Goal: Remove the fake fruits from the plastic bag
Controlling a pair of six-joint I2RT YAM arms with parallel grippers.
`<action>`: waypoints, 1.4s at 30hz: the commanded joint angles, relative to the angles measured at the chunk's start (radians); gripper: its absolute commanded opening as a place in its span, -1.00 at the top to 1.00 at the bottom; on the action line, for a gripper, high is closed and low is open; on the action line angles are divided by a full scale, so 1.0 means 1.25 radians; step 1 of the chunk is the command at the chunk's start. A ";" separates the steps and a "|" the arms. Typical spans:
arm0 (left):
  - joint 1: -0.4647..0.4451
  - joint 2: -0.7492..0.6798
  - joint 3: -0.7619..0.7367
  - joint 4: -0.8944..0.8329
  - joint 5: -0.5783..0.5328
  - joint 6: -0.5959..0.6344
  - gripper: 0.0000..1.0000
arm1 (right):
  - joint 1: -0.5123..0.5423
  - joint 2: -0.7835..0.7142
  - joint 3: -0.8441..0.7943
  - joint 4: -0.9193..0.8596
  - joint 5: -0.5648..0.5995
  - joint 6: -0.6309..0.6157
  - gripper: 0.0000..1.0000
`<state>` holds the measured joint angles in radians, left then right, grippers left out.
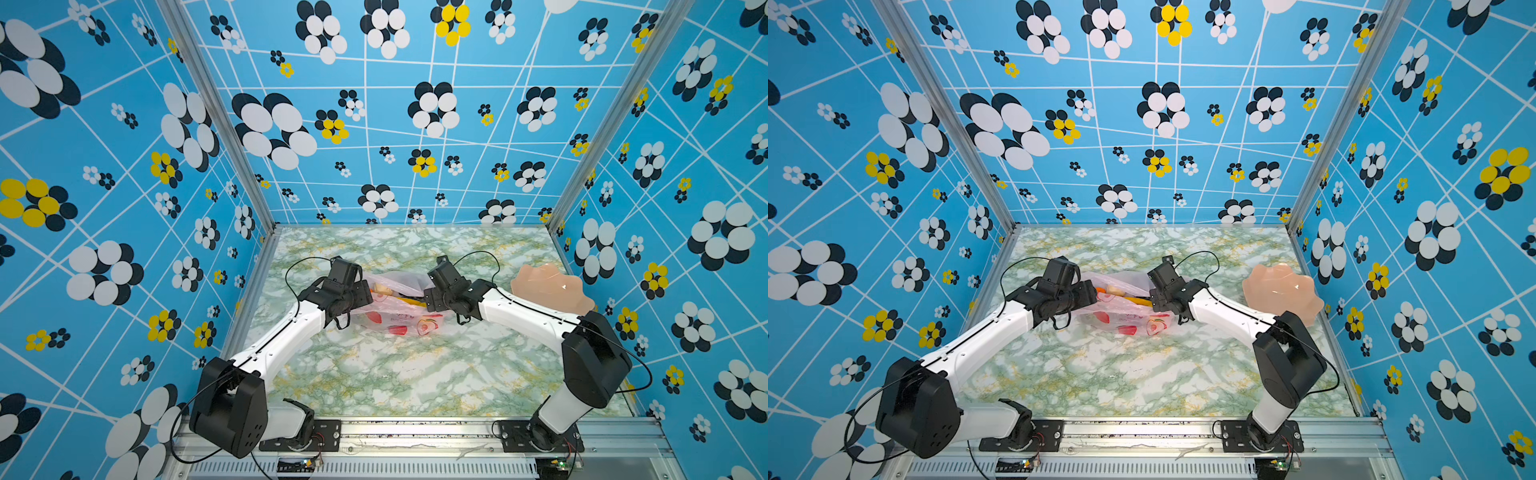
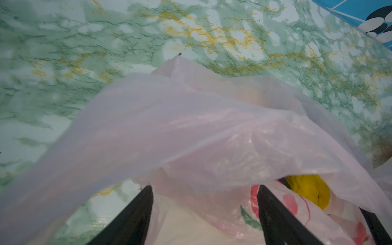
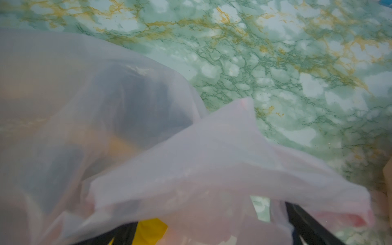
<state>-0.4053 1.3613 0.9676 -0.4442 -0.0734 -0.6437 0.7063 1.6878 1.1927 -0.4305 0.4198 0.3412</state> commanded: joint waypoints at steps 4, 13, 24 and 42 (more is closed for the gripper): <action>-0.014 0.084 0.017 -0.032 -0.040 -0.008 -0.77 | -0.020 0.064 0.067 -0.030 0.035 -0.013 -0.52; 0.038 0.091 -0.046 0.061 0.016 -0.019 -0.10 | -0.072 0.049 0.042 0.031 -0.084 0.010 0.49; 0.198 -0.080 -0.257 0.307 0.220 0.001 1.00 | -0.195 0.064 0.096 0.153 -0.356 0.071 1.00; 0.283 -0.264 -0.359 0.399 0.338 -0.026 1.00 | -0.307 0.160 0.309 0.106 -0.497 0.164 1.00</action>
<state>-0.0238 1.0306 0.5301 0.1261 0.4355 -0.7063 0.3439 1.9759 1.6375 -0.2512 -0.3363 0.5934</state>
